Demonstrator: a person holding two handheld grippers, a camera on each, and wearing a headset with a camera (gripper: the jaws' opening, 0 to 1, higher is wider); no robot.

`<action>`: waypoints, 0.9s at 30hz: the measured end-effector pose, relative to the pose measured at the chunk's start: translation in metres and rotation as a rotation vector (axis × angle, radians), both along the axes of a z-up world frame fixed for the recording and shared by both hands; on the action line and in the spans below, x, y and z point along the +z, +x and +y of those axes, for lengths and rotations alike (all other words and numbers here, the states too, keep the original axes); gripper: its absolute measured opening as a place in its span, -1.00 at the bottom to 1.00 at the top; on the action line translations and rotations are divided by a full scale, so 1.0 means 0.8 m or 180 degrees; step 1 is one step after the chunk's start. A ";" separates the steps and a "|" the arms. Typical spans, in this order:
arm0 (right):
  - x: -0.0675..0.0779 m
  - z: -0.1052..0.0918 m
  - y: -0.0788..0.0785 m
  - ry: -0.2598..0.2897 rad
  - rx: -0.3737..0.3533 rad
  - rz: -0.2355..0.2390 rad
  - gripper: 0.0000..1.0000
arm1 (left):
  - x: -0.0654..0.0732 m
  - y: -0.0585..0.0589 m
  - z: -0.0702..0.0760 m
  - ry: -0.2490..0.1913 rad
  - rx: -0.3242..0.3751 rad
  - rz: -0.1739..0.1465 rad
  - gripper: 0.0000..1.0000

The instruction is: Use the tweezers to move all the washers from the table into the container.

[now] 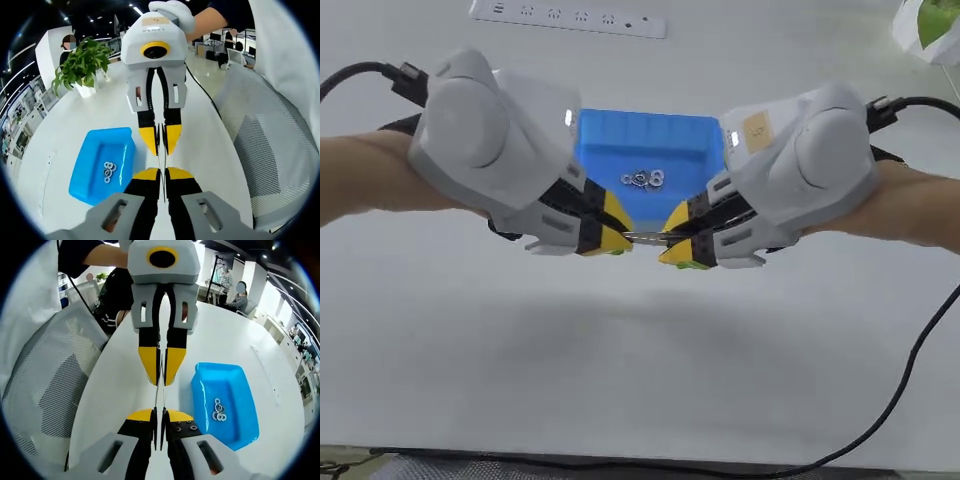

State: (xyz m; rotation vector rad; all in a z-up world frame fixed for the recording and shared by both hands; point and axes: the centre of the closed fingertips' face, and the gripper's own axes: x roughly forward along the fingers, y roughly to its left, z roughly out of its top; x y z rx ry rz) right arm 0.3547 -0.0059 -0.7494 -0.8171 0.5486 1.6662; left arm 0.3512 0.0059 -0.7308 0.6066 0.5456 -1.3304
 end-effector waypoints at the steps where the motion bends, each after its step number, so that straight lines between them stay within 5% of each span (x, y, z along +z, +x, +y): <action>1: 0.000 -0.001 0.001 0.0014 -0.0015 -0.0002 -0.80 | -0.002 0.001 0.001 0.0022 -0.0008 -0.0016 -0.85; 16: -0.028 -0.008 0.011 -0.0048 -0.0107 -0.0088 -0.86 | -0.037 0.011 -0.005 0.0011 0.0092 0.0132 -0.85; 27: -0.066 -0.001 0.022 -0.0277 -0.0151 -0.0056 -0.85 | -0.083 0.023 0.003 0.0293 0.0249 0.0201 -0.85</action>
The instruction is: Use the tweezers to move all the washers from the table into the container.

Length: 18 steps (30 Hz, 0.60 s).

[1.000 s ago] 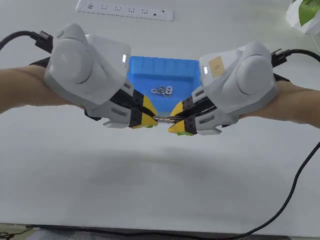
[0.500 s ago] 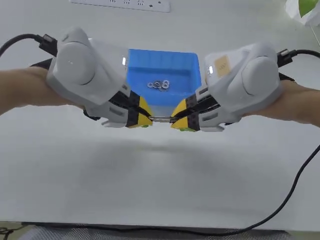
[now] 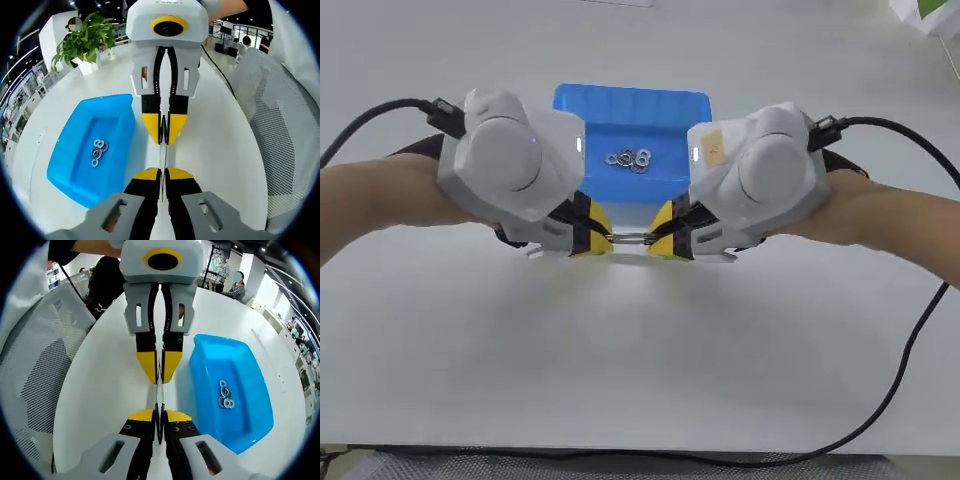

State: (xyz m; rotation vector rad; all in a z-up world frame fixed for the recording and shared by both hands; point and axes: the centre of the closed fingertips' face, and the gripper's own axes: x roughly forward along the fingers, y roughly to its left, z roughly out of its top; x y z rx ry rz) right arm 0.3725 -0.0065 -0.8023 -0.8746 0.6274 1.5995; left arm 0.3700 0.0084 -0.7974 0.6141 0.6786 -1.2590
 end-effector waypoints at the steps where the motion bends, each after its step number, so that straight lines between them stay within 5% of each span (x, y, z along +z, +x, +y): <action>1: -0.001 0.000 0.000 -0.0002 -0.0002 -0.0001 -0.85 | -0.001 0.001 0.001 0.0006 0.0011 -0.0002 -0.85; 18: -0.008 -0.004 0.000 -0.0059 -0.0054 0.0005 -0.78 | -0.008 0.001 0.001 -0.0017 0.0100 0.0093 -0.81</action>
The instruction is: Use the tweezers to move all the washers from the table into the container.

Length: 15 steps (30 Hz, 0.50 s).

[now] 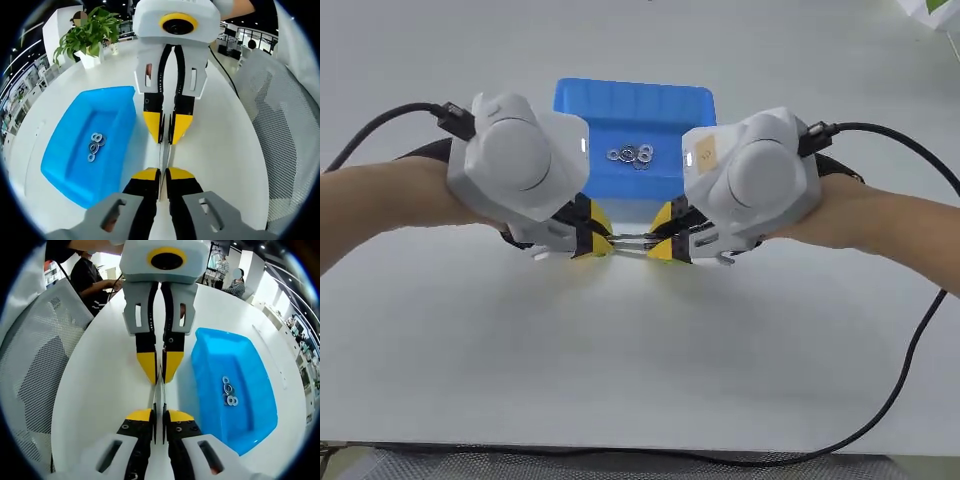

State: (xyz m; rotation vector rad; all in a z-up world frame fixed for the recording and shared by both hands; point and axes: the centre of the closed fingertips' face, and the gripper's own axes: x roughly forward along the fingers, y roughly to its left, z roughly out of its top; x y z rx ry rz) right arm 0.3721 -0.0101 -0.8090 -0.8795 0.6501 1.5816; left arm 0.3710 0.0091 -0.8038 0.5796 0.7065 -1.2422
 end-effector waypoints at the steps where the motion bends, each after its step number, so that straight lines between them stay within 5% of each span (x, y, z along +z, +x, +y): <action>1: 0.000 0.000 0.001 0.0000 -0.0030 0.0024 -0.78 | 0.000 0.000 0.000 -0.0002 0.0008 0.0005 -0.79; 11: 0.000 -0.002 -0.002 -0.0065 -0.0048 0.0102 -0.69 | 0.002 -0.004 0.002 0.0019 0.0033 0.0019 -0.72; 15: 0.006 -0.001 0.004 0.0057 -0.0236 0.0140 -0.60 | 0.014 -0.005 0.006 -0.0080 0.0111 -0.0007 -0.59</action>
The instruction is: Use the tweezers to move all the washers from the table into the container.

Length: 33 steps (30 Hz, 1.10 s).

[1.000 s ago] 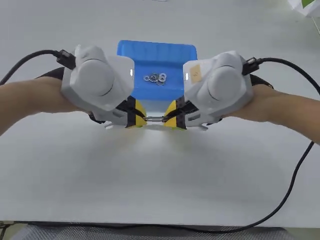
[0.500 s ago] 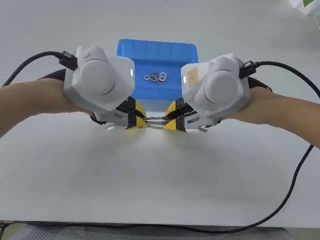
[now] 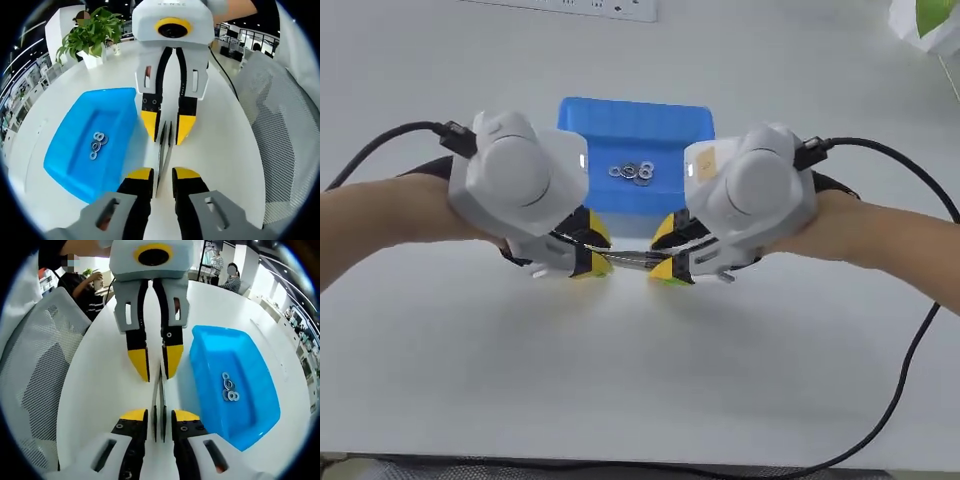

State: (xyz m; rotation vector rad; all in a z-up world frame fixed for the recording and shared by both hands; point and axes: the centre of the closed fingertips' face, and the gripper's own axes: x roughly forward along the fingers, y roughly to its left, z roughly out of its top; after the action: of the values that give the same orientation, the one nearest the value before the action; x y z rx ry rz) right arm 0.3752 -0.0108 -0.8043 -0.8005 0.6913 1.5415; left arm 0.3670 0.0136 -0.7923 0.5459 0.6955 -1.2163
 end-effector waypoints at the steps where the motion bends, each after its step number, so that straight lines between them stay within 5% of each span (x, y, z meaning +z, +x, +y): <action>1: 0.009 0.004 0.003 0.0147 -0.0107 0.0009 -0.60 | 0.008 0.000 0.001 -0.0104 0.0043 -0.0033 -0.56; 5: 0.031 0.000 0.008 0.0395 -0.0287 0.0038 -0.51 | 0.025 -0.002 0.014 -0.0298 0.0260 0.0004 -0.46; 7: 0.043 -0.004 0.006 0.0518 -0.0323 0.0054 -0.42 | 0.033 -0.003 0.025 -0.0348 0.0353 -0.0049 -0.37; 11: 0.067 -0.014 0.001 0.0709 -0.0435 0.0031 -0.28 | 0.052 0.001 0.049 -0.0387 0.0574 -0.0326 0.00; 20: 0.108 -0.033 -0.005 0.0995 -0.0622 -0.0093 0.04 | 0.091 -0.016 0.085 -0.0490 0.0971 -0.0492 0.58; 22: 0.120 -0.035 -0.006 0.1085 -0.0677 -0.0123 0.10 | 0.101 -0.018 0.088 -0.0557 0.1059 -0.0541 0.72; 26: 0.139 -0.039 -0.008 0.1234 -0.0725 -0.0167 0.25 | 0.133 -0.028 0.082 -0.0908 0.1150 -0.0519 0.97; 29: 0.150 -0.043 -0.014 0.1322 -0.0731 -0.0121 0.39 | 0.151 -0.038 0.077 -0.1056 0.1093 -0.0556 0.99; 33: 0.158 -0.047 -0.020 0.1315 -0.0718 -0.0199 0.61 | 0.162 -0.046 0.074 -0.1085 0.1082 -0.0592 0.99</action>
State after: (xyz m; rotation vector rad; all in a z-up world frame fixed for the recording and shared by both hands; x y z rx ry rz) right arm 0.3594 -0.0482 -0.6780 -0.4412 0.3820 1.3834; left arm 0.3301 0.0729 -0.6626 0.2390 0.3907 -0.9241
